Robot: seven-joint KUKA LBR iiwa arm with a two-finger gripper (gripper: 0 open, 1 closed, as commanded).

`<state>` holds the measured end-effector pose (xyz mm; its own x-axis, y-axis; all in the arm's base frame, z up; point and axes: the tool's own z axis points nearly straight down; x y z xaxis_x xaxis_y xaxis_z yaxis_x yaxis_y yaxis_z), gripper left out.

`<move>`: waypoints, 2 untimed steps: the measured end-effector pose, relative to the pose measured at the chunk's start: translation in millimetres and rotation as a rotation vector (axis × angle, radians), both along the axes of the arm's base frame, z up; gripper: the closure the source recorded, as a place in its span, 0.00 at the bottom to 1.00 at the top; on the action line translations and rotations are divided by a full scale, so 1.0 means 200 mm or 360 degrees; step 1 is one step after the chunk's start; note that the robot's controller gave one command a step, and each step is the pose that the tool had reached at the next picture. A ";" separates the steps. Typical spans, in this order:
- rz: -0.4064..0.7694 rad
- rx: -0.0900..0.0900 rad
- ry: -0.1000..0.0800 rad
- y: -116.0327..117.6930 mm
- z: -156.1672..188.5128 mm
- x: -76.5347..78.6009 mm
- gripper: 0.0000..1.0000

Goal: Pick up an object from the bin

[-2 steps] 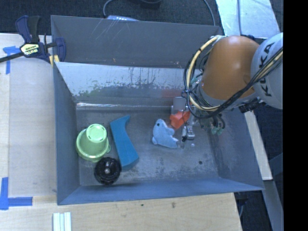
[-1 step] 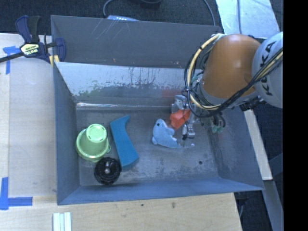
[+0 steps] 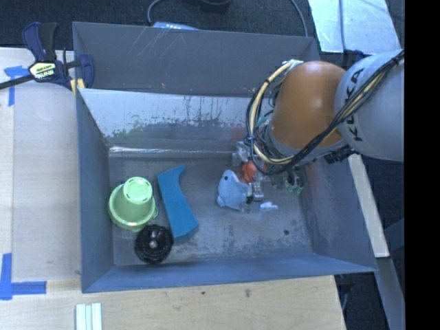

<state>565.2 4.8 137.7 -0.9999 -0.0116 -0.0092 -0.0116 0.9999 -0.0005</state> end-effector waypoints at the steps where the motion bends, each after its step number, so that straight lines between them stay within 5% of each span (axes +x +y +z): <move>1: -0.0028 0.0002 0.0005 -0.05 -0.26 0.06 0.00; 2: -0.0723 0.0007 0.0002 0.03 -0.32 0.05 1.00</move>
Offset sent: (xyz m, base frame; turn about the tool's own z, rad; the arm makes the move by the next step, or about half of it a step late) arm 0.0092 0.0059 -0.0646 0.4556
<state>574.7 10.5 73.2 -0.9035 0.4286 -0.0068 0.4286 0.9035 0.0033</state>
